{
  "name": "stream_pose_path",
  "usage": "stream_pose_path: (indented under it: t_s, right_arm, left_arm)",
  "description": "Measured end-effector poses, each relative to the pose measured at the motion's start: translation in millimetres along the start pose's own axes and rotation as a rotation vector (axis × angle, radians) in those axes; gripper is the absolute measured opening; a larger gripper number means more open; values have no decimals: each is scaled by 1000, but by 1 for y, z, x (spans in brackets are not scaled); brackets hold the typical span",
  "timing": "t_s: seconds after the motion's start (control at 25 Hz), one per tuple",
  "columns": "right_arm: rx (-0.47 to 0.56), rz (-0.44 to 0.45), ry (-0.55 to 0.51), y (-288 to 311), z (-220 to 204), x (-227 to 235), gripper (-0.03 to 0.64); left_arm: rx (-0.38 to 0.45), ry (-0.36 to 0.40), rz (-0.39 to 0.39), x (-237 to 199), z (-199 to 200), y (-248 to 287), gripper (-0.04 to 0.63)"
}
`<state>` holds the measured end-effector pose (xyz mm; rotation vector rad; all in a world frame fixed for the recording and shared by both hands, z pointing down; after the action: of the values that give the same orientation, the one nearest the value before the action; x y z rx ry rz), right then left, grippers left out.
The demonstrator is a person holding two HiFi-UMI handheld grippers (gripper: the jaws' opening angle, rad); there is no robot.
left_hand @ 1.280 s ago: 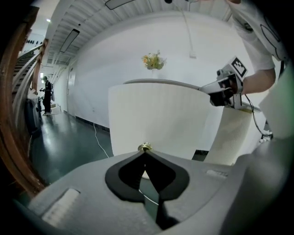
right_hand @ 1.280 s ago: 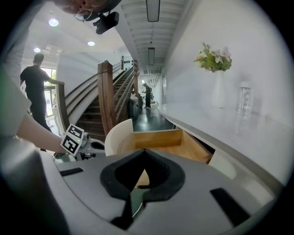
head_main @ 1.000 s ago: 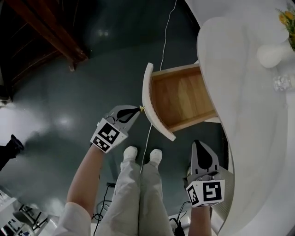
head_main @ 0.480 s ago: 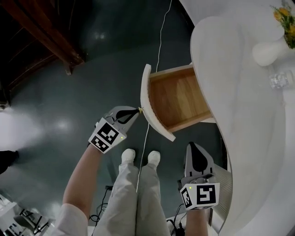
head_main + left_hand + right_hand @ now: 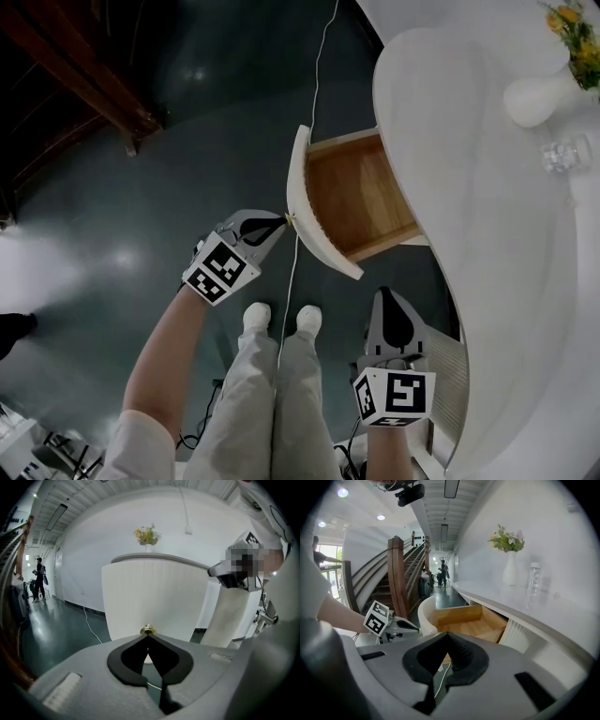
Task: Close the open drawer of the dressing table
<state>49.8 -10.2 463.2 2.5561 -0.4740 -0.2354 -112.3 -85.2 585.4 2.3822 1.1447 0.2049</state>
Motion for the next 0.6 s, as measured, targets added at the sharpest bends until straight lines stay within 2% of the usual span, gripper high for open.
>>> stream_pose_path:
  t_s: [0.6]
  right_arm:
    - [3, -114, 77, 2, 7, 24, -2]
  left_arm:
    - [9, 18, -46, 7, 22, 36, 17]
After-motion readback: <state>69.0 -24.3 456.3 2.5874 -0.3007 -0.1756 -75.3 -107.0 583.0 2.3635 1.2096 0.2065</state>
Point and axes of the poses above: the fingertips, and each gripper's own axes: y forward along the fingers, x to its right, z out of its top, the point moved 1 cm from there along -y, backward along the fingers, and after that the axes turned 3 degrees about -y, right-handed, at the moved point
